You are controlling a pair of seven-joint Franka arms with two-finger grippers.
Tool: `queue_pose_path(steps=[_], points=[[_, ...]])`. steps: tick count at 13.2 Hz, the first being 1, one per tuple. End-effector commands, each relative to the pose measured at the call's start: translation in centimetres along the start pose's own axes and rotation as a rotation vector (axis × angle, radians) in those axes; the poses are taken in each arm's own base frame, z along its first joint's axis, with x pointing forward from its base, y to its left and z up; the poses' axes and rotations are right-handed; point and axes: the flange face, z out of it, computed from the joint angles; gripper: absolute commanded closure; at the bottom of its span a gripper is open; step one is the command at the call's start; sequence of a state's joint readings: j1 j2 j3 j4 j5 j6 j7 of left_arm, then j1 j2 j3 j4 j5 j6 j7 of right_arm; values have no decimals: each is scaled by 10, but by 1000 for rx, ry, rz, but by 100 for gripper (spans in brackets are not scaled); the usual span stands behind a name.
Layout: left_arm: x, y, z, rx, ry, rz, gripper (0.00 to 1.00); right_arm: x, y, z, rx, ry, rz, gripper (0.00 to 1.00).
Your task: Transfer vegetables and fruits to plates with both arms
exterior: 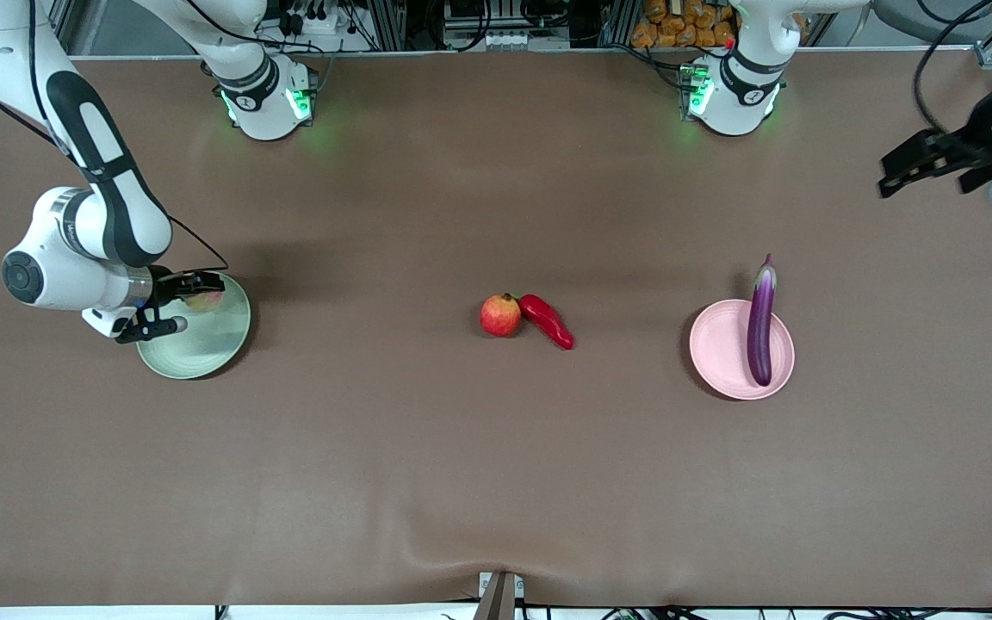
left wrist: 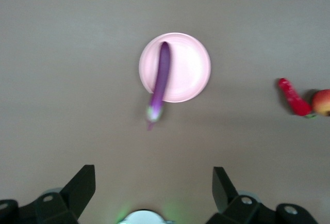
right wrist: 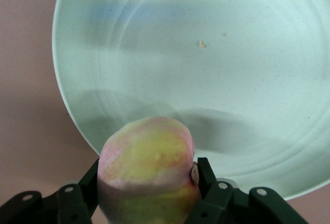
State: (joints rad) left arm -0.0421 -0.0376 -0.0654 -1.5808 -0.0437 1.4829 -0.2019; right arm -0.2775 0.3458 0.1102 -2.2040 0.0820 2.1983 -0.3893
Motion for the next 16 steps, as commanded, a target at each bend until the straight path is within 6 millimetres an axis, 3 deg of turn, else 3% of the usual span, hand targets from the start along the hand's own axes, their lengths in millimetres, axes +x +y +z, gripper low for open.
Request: queue_pose_path(steps=[1, 2, 4, 7, 8, 10, 12, 14, 16], points=[[22, 75, 48, -28, -27, -103, 0, -1, 8, 8, -16, 40, -40, 48], [33, 109, 78, -32, -35, -174, 0, -1, 14, 4, -14, 44, -39, 0], [50, 164, 140, -52, -60, -282, 0, 8, 13, -21, 1, 23, -65, 0], [52, 245, 242, -35, -85, -493, 0, 36, 3, -112, 13, 12, -94, 0], [54, 263, 275, -44, -89, -584, 0, 44, -6, -134, 11, 23, -108, 0], [38, 301, 335, 16, -68, -654, 0, 58, -28, -174, -13, 61, -149, 0], [30, 315, 373, 67, -35, -703, 0, 65, -47, -211, -29, 89, -181, 0], [22, 331, 397, 53, -35, -737, 0, 70, -60, -234, -36, 104, -204, 0], [23, 336, 416, 23, -34, -770, 0, 78, -88, -249, -36, 124, -190, 0]])
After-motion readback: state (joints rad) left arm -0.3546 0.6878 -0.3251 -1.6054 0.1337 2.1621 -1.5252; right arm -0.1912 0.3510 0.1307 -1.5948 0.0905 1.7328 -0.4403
